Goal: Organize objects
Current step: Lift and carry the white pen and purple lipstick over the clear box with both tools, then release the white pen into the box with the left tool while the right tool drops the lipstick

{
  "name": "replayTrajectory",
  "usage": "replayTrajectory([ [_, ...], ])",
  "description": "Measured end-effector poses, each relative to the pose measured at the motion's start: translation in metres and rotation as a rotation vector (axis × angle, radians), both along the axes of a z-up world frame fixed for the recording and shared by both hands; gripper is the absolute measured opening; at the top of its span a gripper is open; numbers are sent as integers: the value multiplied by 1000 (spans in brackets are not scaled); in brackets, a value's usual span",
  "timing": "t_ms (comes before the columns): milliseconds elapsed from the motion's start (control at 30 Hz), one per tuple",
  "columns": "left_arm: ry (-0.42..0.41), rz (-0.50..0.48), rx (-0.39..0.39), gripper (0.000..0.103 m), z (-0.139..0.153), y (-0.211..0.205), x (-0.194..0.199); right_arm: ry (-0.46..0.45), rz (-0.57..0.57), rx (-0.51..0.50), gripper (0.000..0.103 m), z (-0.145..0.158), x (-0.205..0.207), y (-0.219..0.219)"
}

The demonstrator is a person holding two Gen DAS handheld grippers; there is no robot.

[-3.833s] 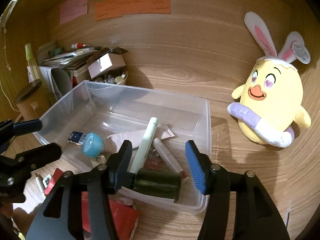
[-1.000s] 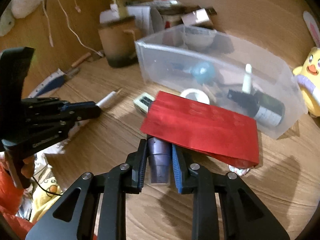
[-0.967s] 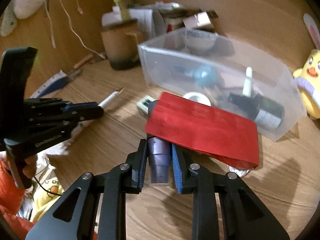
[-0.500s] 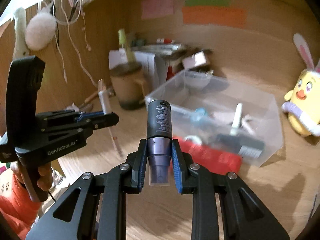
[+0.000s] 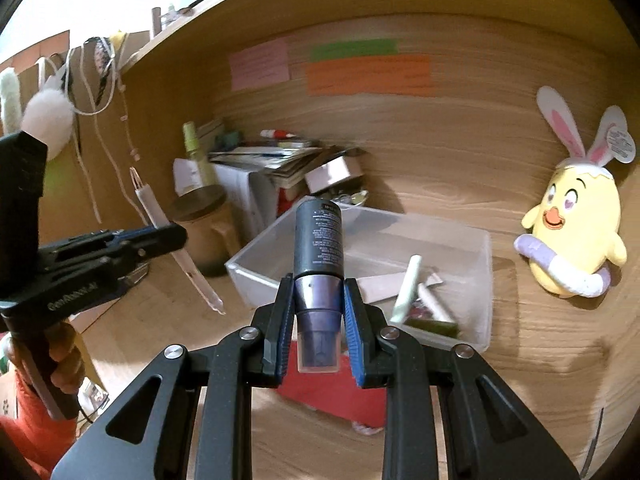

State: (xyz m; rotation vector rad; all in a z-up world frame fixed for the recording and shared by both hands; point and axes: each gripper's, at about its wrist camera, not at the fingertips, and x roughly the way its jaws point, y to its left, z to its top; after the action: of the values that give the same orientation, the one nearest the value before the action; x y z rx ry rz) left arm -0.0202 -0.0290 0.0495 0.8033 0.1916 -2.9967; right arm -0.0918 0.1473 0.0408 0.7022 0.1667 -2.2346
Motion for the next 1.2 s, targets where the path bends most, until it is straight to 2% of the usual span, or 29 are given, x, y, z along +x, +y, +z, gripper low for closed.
replayTrajectory([
  [300,20,1,34,10,12,-1,-28,18,-69,-1,21,1,-27,13],
  [600,10,19,20,10,11,2,-58,14,-129,9,21,1,-64,16],
  [833,-42,29,1,10,-6,0,-87,-33,-155,33,21,-18,-86,12],
  [1200,-164,8,45,10,-44,-5,-123,-93,-174,124,21,-56,-109,2],
])
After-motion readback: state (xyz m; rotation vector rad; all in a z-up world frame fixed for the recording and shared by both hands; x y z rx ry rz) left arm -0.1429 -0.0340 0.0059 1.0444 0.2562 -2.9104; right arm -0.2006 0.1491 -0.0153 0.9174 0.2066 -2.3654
